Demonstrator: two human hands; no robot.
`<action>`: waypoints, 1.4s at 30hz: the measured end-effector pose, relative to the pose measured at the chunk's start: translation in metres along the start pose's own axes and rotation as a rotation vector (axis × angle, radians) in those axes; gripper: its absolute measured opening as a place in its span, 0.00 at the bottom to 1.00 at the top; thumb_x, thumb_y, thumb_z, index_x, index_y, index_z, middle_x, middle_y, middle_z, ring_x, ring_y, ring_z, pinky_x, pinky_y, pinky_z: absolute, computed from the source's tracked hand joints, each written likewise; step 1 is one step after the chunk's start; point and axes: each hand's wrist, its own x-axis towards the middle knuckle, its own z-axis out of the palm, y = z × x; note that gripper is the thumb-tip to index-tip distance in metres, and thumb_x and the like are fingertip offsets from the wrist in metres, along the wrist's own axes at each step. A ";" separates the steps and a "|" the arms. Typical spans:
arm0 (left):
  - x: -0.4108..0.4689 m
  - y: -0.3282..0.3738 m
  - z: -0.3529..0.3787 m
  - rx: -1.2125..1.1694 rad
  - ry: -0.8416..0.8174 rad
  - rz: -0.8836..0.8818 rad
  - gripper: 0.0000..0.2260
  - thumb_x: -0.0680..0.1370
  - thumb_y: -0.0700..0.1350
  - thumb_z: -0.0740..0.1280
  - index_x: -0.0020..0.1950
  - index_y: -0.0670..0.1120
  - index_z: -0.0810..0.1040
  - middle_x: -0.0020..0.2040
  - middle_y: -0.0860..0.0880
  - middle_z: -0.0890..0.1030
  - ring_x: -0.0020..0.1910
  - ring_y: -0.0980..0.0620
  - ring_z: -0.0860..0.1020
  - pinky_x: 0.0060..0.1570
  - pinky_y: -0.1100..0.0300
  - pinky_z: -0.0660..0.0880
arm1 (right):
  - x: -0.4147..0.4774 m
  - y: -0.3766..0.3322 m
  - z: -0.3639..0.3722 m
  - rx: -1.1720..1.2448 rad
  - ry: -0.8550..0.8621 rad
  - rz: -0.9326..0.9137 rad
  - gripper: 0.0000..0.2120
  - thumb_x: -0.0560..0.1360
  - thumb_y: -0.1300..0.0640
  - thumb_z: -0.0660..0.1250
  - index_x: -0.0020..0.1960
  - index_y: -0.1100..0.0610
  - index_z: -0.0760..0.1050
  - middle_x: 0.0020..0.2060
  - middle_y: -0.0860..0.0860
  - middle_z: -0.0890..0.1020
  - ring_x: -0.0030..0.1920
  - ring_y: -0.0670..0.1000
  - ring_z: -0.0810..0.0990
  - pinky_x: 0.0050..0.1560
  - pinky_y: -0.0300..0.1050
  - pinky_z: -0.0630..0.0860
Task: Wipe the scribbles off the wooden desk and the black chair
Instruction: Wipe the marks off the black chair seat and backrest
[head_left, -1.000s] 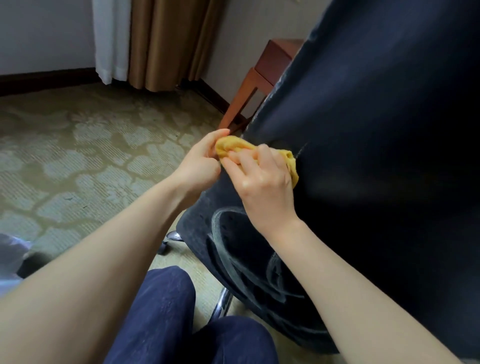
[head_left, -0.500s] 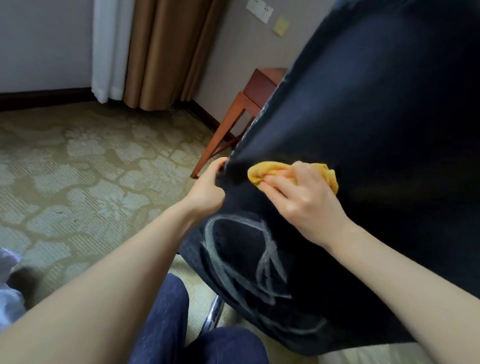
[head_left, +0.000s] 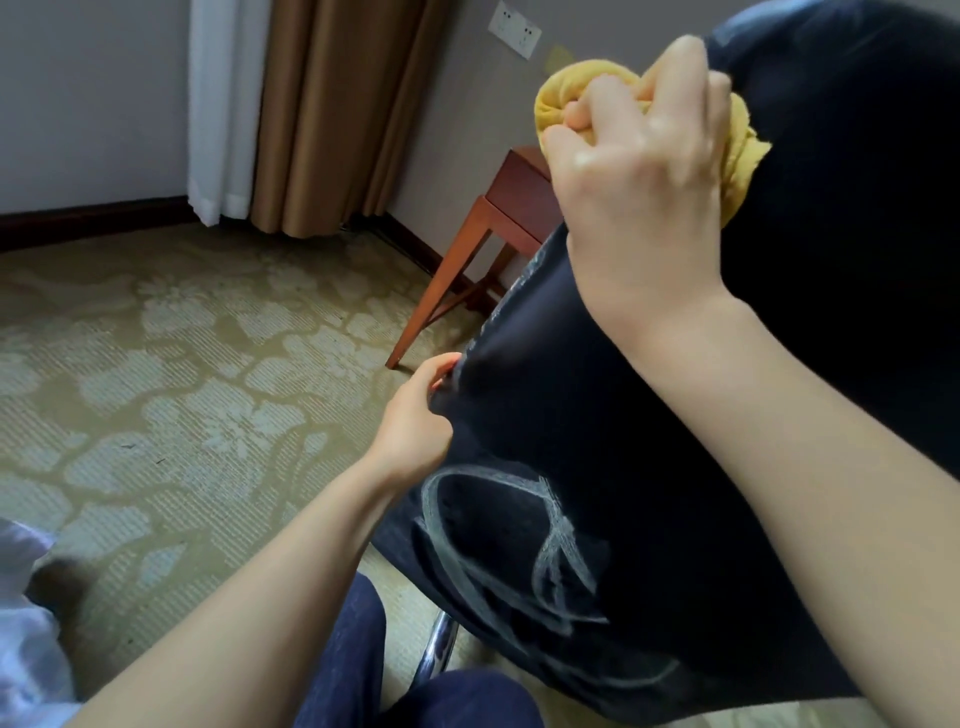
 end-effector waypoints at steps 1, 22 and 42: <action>-0.003 0.001 0.001 -0.011 0.008 -0.009 0.34 0.70 0.23 0.50 0.69 0.50 0.69 0.64 0.53 0.73 0.64 0.58 0.68 0.62 0.60 0.70 | -0.001 -0.003 -0.002 0.036 -0.051 0.014 0.12 0.60 0.79 0.65 0.26 0.65 0.72 0.27 0.58 0.74 0.41 0.56 0.63 0.32 0.45 0.74; -0.023 -0.011 -0.029 -0.216 0.121 -0.243 0.32 0.71 0.23 0.50 0.69 0.46 0.70 0.68 0.50 0.72 0.66 0.53 0.70 0.49 0.70 0.69 | -0.132 -0.078 -0.019 0.302 -0.737 -0.428 0.15 0.70 0.69 0.56 0.34 0.57 0.78 0.30 0.52 0.75 0.36 0.54 0.71 0.38 0.48 0.65; -0.042 0.065 0.003 -0.069 -0.184 -0.071 0.32 0.74 0.29 0.56 0.75 0.52 0.60 0.69 0.47 0.69 0.37 0.63 0.71 0.32 0.68 0.68 | 0.028 0.066 -0.074 0.018 -0.528 -0.311 0.15 0.62 0.78 0.68 0.38 0.59 0.79 0.36 0.52 0.79 0.38 0.57 0.71 0.37 0.45 0.63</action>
